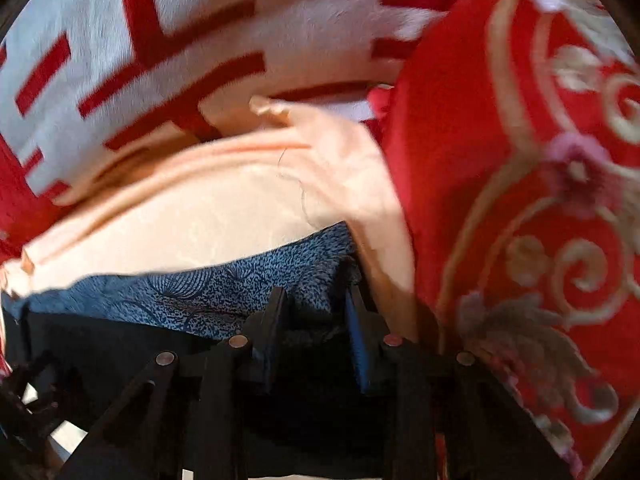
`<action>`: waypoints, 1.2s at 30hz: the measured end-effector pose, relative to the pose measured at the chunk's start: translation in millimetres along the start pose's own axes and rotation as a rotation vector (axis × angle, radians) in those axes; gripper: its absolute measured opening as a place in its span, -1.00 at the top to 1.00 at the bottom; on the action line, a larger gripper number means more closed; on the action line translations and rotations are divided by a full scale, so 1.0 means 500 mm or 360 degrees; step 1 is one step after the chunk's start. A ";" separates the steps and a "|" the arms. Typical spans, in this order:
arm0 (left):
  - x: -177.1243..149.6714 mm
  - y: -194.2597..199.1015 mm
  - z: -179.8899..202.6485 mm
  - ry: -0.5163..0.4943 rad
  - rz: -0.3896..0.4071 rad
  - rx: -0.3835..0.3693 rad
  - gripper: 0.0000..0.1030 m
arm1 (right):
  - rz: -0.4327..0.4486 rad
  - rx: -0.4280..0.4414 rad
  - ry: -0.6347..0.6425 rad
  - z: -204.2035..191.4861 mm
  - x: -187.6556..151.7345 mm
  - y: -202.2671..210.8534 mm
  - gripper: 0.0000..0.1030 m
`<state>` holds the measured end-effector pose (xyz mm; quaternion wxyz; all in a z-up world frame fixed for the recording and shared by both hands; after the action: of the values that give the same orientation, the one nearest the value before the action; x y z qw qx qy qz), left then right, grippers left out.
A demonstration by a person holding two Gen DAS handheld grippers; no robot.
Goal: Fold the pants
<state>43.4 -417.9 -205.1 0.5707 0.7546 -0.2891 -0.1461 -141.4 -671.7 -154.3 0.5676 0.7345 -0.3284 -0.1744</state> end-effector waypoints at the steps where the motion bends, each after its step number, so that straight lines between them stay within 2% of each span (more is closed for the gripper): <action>1: 0.010 -0.007 0.003 0.0004 -0.0003 -0.0002 -0.61 | 0.0015 -0.0016 0.0045 -0.006 0.003 0.004 0.85; 2: 0.010 -0.009 0.000 0.0012 -0.0008 -0.0013 -0.61 | 0.0066 -0.0031 0.0064 -0.008 0.006 0.016 0.87; 4: 0.010 -0.012 -0.004 0.0022 -0.0012 -0.0018 -0.61 | 0.0252 -0.0096 0.0069 -0.007 0.017 0.057 0.87; 6: 0.013 -0.014 -0.004 0.0022 -0.0011 -0.0010 -0.61 | 0.0428 -0.0107 0.0004 0.003 0.026 0.093 0.78; 7: 0.013 -0.014 -0.004 0.0021 -0.0011 -0.0005 -0.61 | 0.0478 -0.0105 -0.0009 0.004 0.028 0.105 0.62; 8: 0.014 -0.014 -0.005 0.0021 -0.0013 -0.0003 -0.61 | 0.0501 -0.0131 -0.0012 0.004 0.027 0.116 0.30; 10: 0.016 -0.008 -0.010 0.0025 -0.0020 -0.0003 -0.61 | 0.0516 -0.0067 0.0009 -0.007 0.015 0.135 0.25; 13: 0.036 0.017 -0.018 0.0054 0.0040 -0.0025 -0.61 | 0.0485 0.0010 0.0082 -0.035 -0.021 0.148 0.25; 14: 0.041 0.021 -0.019 0.0060 0.0055 -0.0027 -0.61 | 0.0407 0.0070 0.0135 -0.053 -0.040 0.132 0.25; 17: 0.060 0.005 -0.007 0.0066 0.0016 -0.0028 -0.61 | 0.0237 0.0013 0.0300 -0.074 -0.056 0.071 0.25; 19: 0.066 -0.014 0.000 0.0060 0.0010 -0.0015 -0.61 | 0.0125 -0.0040 0.0248 -0.047 -0.051 0.011 0.27; 20: 0.067 -0.023 0.003 0.0054 0.0011 -0.0004 -0.65 | 0.0109 -0.0085 0.0188 -0.023 -0.037 -0.001 0.42; 22: 0.069 -0.021 -0.006 0.0081 0.0004 -0.0018 -0.68 | 0.0189 -0.0066 0.0025 0.019 -0.015 0.006 0.55; 24: 0.064 -0.013 -0.024 0.0098 -0.0004 -0.0027 -0.68 | 0.0214 -0.0078 -0.0020 0.016 -0.015 0.029 0.37; 25: 0.059 -0.009 -0.038 0.0102 0.0003 -0.0011 -0.68 | 0.0243 -0.0072 0.0006 0.003 -0.027 0.048 0.19; 26: 0.052 -0.004 -0.055 0.0107 0.0002 0.0001 -0.68 | 0.0247 -0.0029 0.0023 -0.007 -0.038 0.058 0.12; 31: 0.025 0.009 -0.154 0.0193 -0.0003 0.0028 -0.68 | 0.0184 0.0239 -0.0022 -0.066 -0.131 0.086 0.12; 36: -0.008 -0.003 -0.267 0.0252 0.0000 0.0056 -0.68 | 0.0070 0.0500 -0.0088 -0.163 -0.209 0.056 0.12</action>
<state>114.2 -311.7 -166.4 0.5786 0.7736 -0.2456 -0.0807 -173.6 -545.9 -115.7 0.4402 0.8019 -0.3831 -0.1285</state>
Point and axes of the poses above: each gripper's, at about its wrist camera, not at the fingertips, and y roughly against the way its jaws point, z to its right, x to its top, the point moved 4 cm from there along -y, roughly the way its jaws point, and after that the axes turned 15 degrees about x, right-handed, at the moved point
